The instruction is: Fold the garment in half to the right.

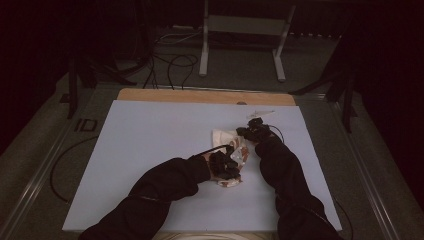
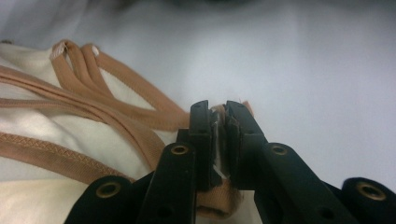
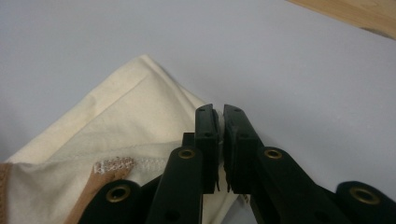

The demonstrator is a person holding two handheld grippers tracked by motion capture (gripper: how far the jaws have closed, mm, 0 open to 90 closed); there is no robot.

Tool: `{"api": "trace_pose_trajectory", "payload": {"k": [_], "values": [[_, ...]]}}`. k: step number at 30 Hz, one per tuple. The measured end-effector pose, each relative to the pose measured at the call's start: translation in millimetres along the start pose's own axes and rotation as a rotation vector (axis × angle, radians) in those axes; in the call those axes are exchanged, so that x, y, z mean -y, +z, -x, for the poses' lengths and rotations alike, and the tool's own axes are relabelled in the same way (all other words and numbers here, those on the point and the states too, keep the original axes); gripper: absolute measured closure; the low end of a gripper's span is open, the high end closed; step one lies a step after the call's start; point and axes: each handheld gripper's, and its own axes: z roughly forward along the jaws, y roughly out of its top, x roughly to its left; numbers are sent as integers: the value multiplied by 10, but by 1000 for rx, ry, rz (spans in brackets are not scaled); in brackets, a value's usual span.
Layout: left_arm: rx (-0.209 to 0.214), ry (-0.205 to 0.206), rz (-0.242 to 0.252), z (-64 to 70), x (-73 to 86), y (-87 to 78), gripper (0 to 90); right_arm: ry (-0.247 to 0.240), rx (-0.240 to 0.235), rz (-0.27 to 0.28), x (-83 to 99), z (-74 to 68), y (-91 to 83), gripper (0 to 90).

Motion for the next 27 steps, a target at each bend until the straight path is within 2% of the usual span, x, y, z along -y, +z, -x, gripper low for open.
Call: {"api": "trace_pose_trajectory", "payload": {"k": [10,13,18,23,27], "values": [[24,16,-17,36,-164,137,829,15,8,-6,16,60,-22,838],[26,24,-14,66,-198,190,825,27,2,-7,30,80,-29,751],[-8,24,-15,112,-223,249,665,56,1,-4,36,110,-65,529],[5,13,15,131,-239,170,497,76,2,11,3,137,-138,360],[7,-15,52,109,-240,33,381,87,1,19,-36,149,-193,334]]}}
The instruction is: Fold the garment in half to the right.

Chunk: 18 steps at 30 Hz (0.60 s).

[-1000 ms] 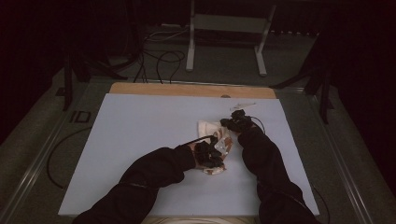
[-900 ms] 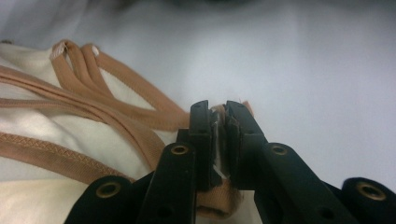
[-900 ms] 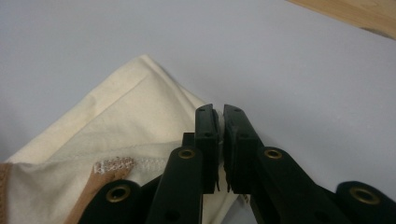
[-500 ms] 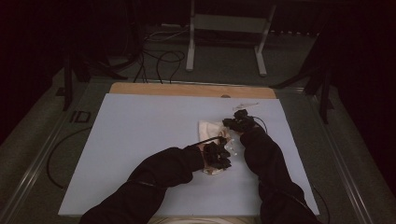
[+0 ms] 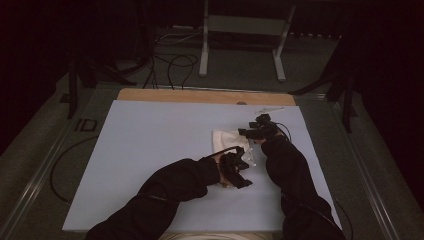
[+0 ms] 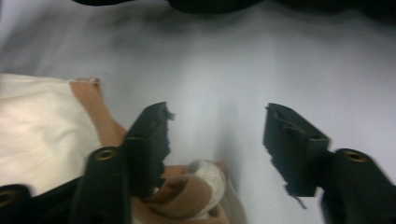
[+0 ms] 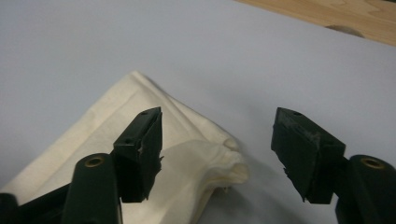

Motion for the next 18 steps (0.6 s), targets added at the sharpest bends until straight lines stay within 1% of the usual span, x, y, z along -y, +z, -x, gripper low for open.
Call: {"api": "trace_pose_trajectory", "payload": {"k": [4,5,7,8,10,12,14,15,16,18], "values": [[15,-36,47,-41,29,-160,237,-4,-7,3,-42,-34,-53,306],[27,-34,54,-53,43,-203,167,-6,-11,1,-53,-45,-67,303],[21,-44,77,-64,75,-289,123,-21,-10,1,-76,-70,-94,295],[18,-47,86,-67,94,-329,76,-26,-11,0,-89,-83,-111,295],[5,-57,104,-78,139,-419,20,-36,-12,3,-109,-108,-137,292],[-11,-56,119,-94,198,-521,5,-46,-14,-2,-129,-129,-165,292],[-28,-70,137,-102,264,-621,3,-57,-14,-3,-144,-148,-187,292],[-32,-78,144,-106,300,-667,3,-53,-20,-7,-152,-158,-199,292],[-46,-81,152,-109,339,-716,3,-56,-19,-6,-156,-164,-204,296],[-48,-94,165,-115,427,-808,3,-55,-19,-8,-160,-171,-213,313]]}}
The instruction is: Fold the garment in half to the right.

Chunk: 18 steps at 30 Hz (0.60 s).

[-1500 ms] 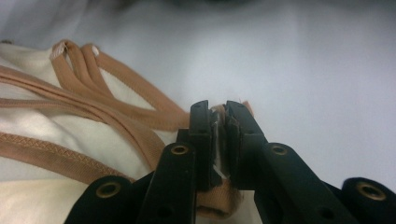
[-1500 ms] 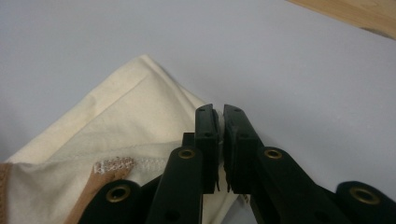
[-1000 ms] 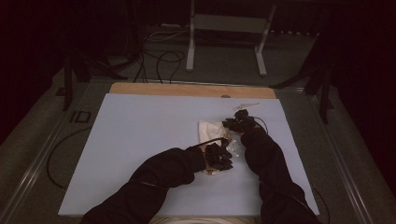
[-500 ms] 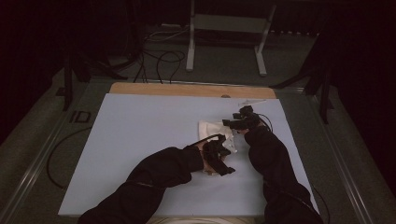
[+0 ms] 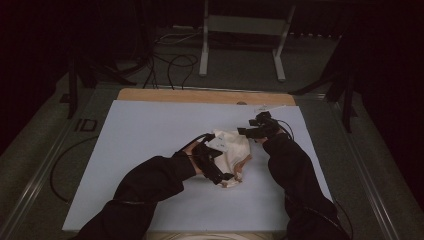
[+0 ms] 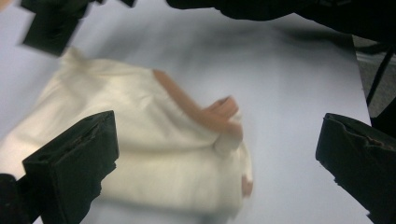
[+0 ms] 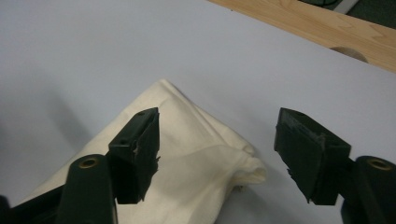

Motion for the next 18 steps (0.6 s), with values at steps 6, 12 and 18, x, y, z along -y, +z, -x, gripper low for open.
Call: {"api": "trace_pose_trajectory", "payload": {"k": [6,12,18], "values": [[-31,-78,22,-80,267,-289,3,3,15,-14,-20,24,33,395],[-78,-143,34,-83,589,-486,3,33,37,-55,22,82,140,446],[-102,-190,70,-89,952,-695,3,78,24,-94,117,147,230,426]]}}
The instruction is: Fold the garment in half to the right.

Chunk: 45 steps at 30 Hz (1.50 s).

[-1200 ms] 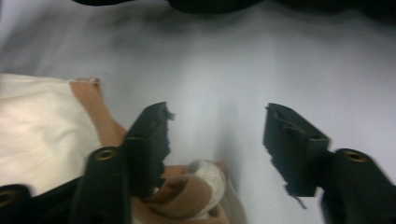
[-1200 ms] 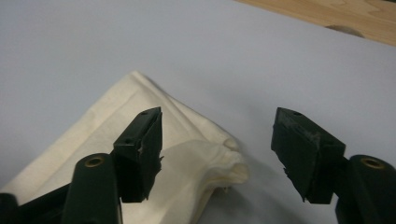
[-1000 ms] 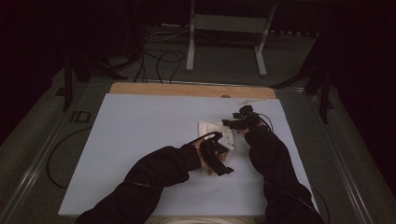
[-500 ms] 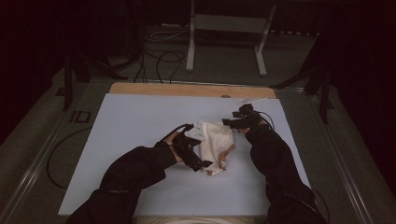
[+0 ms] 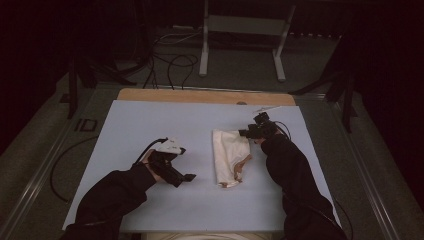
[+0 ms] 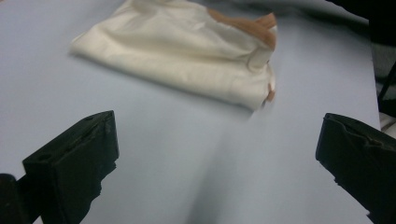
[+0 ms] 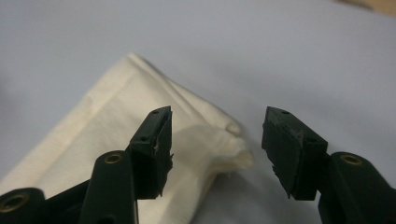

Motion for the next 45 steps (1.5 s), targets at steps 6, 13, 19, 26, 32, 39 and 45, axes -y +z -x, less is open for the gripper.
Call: {"api": "trace_pose_trajectory", "payload": {"k": [6,13,19,26,32,39,45], "values": [[-29,-70,35,-84,259,-163,3,33,23,-52,76,79,94,516],[-59,-107,73,-108,476,-223,3,5,33,-79,113,73,95,803],[-104,-138,107,-104,604,-252,3,-48,67,-11,38,23,-29,852],[-151,-135,118,-91,660,-264,3,-50,86,46,-57,25,-137,852],[-171,-129,136,-77,706,-290,3,-28,100,21,-12,106,-62,851],[-190,-138,150,-79,761,-346,3,-23,104,-5,42,143,22,848],[-211,-147,151,-89,819,-385,3,-23,119,-14,61,160,83,845]]}}
